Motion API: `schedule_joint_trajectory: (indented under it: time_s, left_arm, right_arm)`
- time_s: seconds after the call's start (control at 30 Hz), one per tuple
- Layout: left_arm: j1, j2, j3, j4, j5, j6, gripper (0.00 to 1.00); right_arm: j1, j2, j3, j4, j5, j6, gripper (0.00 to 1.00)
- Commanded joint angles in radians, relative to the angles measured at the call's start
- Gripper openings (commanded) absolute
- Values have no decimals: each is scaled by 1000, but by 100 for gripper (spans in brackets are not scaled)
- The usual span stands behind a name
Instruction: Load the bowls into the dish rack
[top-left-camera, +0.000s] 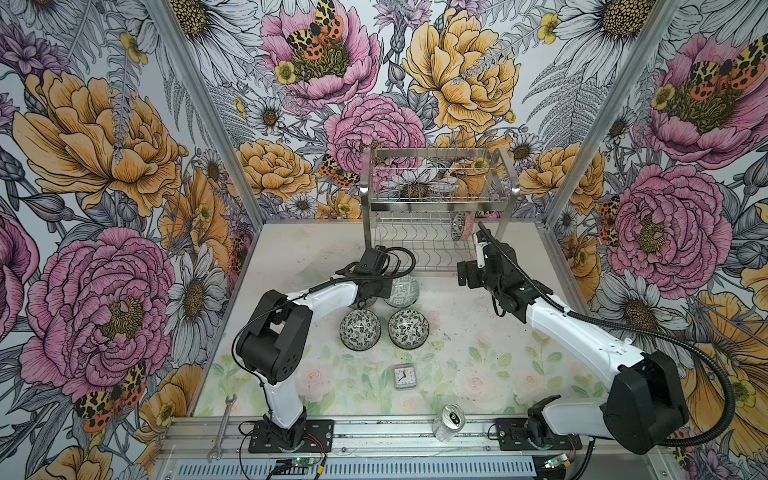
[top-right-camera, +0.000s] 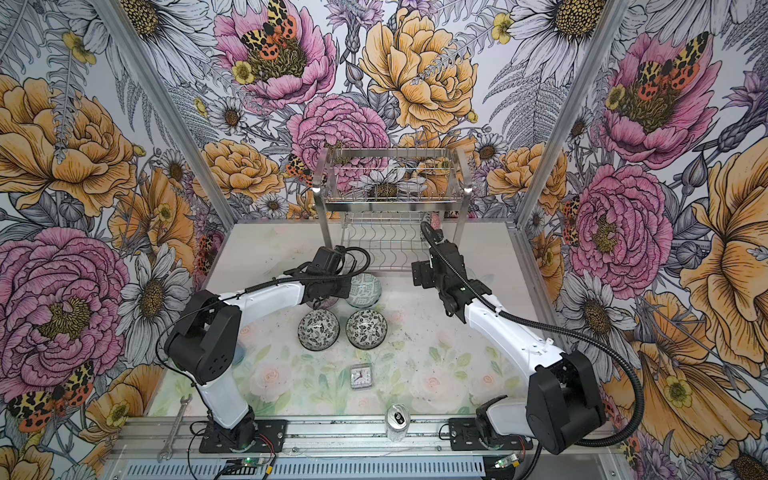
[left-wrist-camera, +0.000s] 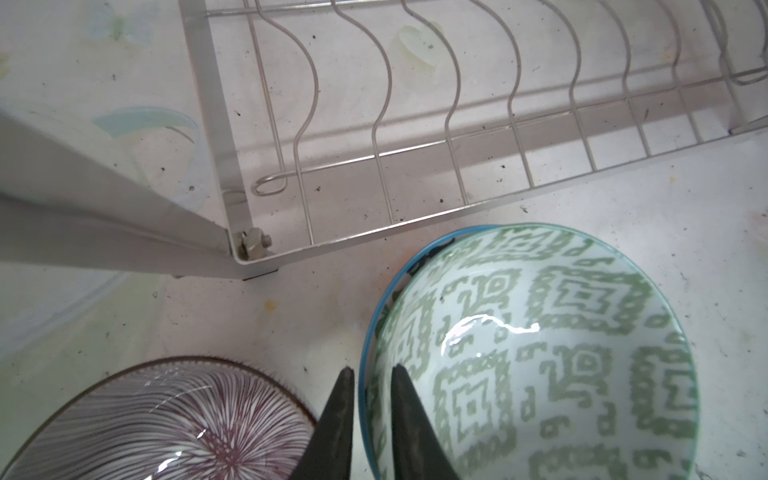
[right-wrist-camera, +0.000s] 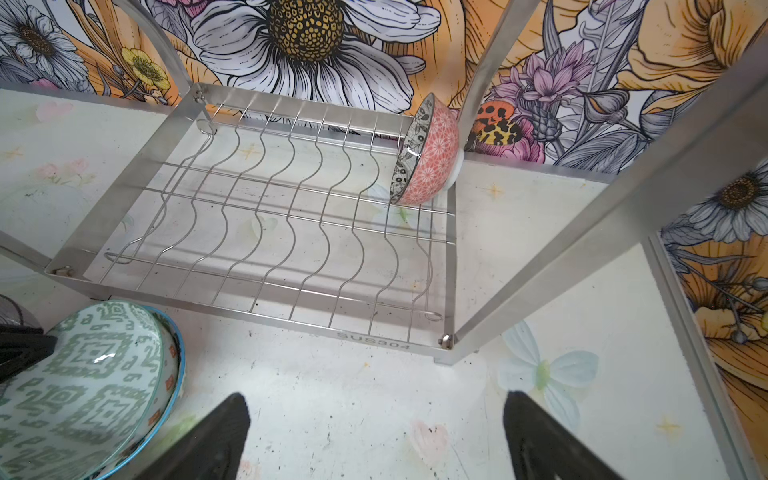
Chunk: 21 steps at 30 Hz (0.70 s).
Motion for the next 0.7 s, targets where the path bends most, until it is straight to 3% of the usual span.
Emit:
schedule_joint_trajectory:
  time_s: [0.0,0.67]
  left_arm:
    - [12,21,18,28,26,-11,19]
    - [25,-7,7,18,18,-3,6]
  right_arm:
    - [-8,-17,2,0,-14,20,97]
    - [-10,-7,5,-1,-21,25,97]
